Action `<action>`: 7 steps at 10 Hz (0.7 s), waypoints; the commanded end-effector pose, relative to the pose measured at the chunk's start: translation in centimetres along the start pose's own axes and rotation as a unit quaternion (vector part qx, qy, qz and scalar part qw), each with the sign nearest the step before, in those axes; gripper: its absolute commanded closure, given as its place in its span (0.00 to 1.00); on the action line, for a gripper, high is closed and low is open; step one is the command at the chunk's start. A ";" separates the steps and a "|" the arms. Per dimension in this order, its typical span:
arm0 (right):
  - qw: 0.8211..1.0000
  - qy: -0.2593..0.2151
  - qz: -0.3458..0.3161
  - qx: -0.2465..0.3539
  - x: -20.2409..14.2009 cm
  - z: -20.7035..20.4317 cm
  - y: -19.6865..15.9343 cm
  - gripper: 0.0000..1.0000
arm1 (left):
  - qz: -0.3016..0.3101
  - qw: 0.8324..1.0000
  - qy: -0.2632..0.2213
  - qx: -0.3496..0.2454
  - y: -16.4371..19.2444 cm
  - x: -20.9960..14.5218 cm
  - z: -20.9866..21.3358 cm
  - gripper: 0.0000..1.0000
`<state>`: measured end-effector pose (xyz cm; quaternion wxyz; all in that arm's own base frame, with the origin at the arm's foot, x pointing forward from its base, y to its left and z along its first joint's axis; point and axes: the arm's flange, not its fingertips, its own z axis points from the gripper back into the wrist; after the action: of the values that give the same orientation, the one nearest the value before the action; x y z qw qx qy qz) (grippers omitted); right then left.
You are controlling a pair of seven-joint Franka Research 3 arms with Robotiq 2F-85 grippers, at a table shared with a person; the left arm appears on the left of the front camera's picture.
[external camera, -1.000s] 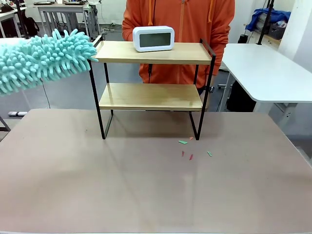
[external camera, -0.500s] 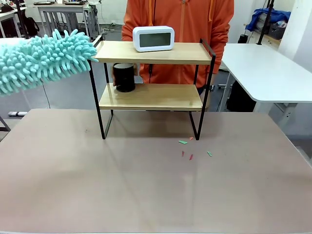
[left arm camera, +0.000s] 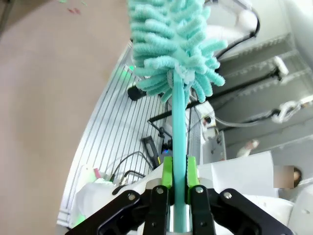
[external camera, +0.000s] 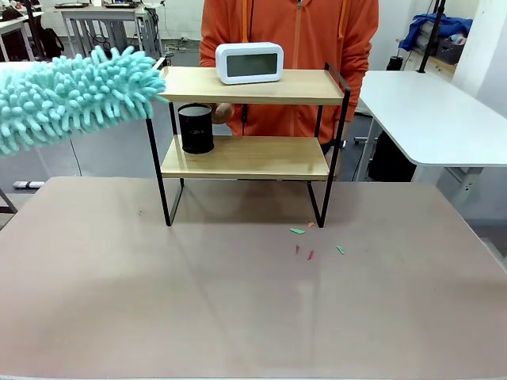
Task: Clean the shelf.
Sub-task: Hand the Duster back to the human.
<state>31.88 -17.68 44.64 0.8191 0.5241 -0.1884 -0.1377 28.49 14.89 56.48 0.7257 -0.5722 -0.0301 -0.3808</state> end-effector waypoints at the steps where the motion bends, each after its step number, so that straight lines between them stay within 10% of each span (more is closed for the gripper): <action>1: 0.990 0.057 0.117 0.046 0.9 -3.6 10.5 0.00 | -0.076 0.990 0.120 -0.010 -6.6 4.5 -1.5 0.88; 4: 0.939 0.207 0.257 0.093 -7.1 -11.5 19.6 0.00 | -0.092 0.959 0.265 -0.022 -8.5 10.2 -7.2 0.88; 5: 0.972 0.133 0.191 0.043 -3.0 -7.4 16.9 0.00 | -0.039 0.954 0.298 -0.001 -8.1 9.4 -7.5 0.88; 7: 0.951 0.189 0.239 0.055 -6.6 -10.8 21.2 0.00 | -0.102 0.971 0.216 -0.029 -8.6 9.4 -9.6 0.88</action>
<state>32.01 -0.07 57.79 0.8209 0.5275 -0.1643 0.1445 26.84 -0.25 64.26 0.6596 -0.4725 0.1132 -0.5735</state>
